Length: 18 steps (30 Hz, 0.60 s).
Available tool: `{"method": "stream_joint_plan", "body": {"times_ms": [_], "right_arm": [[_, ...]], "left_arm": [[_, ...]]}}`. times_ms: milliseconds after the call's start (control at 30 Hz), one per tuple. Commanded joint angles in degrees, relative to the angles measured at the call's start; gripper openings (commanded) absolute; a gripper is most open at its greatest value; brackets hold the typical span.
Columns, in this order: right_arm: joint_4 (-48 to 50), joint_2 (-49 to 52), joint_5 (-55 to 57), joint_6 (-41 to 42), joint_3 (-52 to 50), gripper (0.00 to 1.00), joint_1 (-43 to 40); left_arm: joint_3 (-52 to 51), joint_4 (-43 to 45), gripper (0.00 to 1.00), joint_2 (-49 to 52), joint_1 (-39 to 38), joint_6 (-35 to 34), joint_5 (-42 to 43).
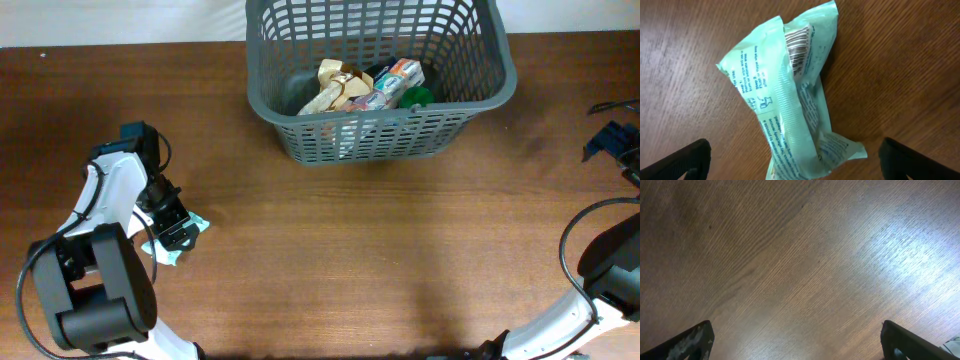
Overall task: Pack container
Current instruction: 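Lower the left gripper and close it on the teal packet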
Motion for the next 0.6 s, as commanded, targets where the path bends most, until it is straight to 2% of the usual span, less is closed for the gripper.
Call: {"method": "stream_joint_plan", "body": {"times_ms": [0, 200, 300, 367, 433, 500, 567], "right_arm": [[0.1, -0.7, -0.1, -0.3, -0.1, 0.99, 0.3], [0.1, -0.7, -0.1, -0.3, -0.1, 0.99, 0.3], [0.1, -0.7, -0.1, -0.3, -0.1, 0.99, 0.3], [0.1, -0.7, -0.1, -0.3, -0.1, 0.99, 0.3], [0.2, -0.7, -0.1, -0.3, -0.1, 0.99, 0.3], [0.2, -0.7, -0.1, -0.3, -0.1, 0.99, 0.3], [0.1, -0.7, -0.1, -0.3, -0.1, 0.99, 0.3]], "left_arm": [[-2.2, 1.0, 0.99, -0.3, 0.5, -0.7, -1.0], [-4.2, 1.8, 0.98, -0.3, 0.6, -0.7, -1.7], [-4.2, 1.8, 0.71, -0.3, 0.7, -0.7, -1.9], [-4.2, 1.8, 0.47, -0.3, 0.7, -0.7, -1.8], [-4.2, 1.8, 0.37, -0.3, 0.7, -0.7, -1.4], [-4.2, 1.8, 0.18, -0.3, 0.7, -0.7, -1.2], [-4.2, 1.7, 0.08, -0.3, 0.7, -0.4, -1.3]]}}
